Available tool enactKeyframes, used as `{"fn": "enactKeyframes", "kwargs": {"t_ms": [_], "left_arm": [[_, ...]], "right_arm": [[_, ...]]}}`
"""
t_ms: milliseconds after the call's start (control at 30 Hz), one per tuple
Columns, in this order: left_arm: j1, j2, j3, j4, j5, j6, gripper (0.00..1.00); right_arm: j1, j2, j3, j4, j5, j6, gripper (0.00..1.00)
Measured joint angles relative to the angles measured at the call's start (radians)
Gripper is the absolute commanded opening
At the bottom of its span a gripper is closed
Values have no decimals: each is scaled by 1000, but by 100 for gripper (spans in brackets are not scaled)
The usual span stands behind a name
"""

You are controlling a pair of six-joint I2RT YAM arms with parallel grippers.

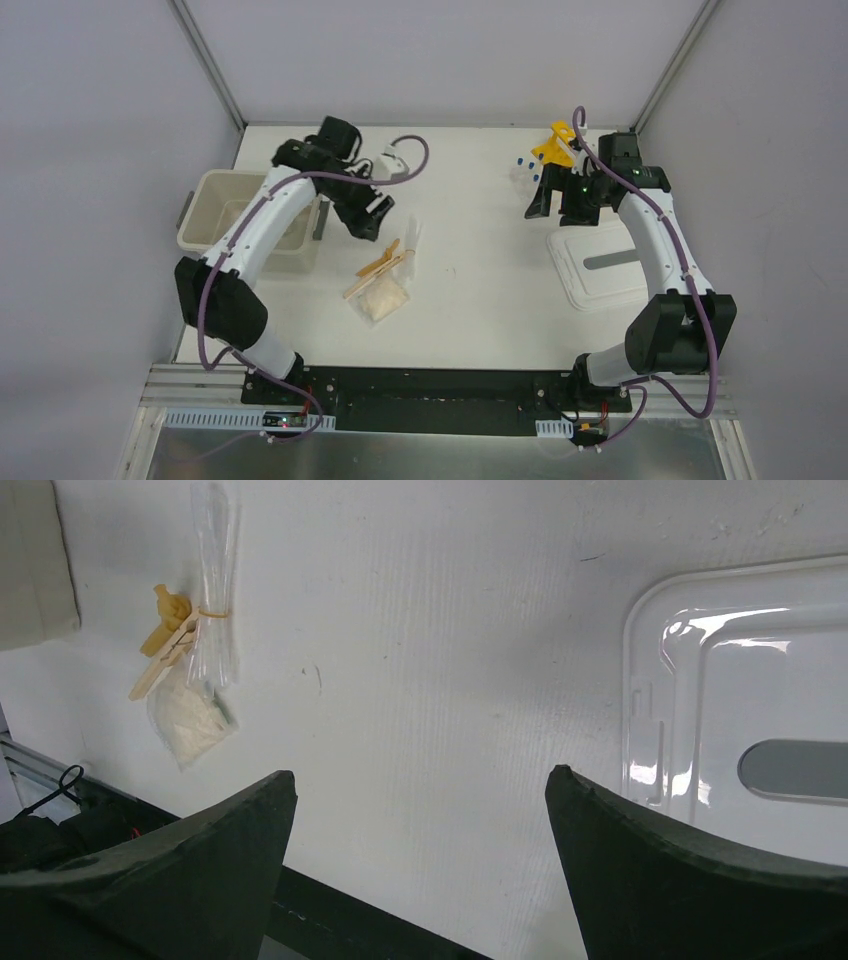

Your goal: Organize the chemistry lab equipment

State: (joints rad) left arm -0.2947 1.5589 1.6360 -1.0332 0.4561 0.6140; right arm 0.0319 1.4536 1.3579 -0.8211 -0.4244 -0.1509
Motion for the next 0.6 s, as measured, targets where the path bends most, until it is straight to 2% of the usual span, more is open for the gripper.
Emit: {"fn": "enactKeyframes", "kwargs": {"t_ms": [167, 367, 600], "left_arm": [[-161, 129, -158, 61, -93, -101, 66], [-190, 315, -233, 175, -211, -180, 65], [-209, 410, -216, 270, -260, -222, 64]], "right_arm": [[0, -2, -15, -6, 0, -4, 99], [0, -20, -23, -6, 0, -8, 99], [1, -33, -28, -6, 0, -8, 99]]}}
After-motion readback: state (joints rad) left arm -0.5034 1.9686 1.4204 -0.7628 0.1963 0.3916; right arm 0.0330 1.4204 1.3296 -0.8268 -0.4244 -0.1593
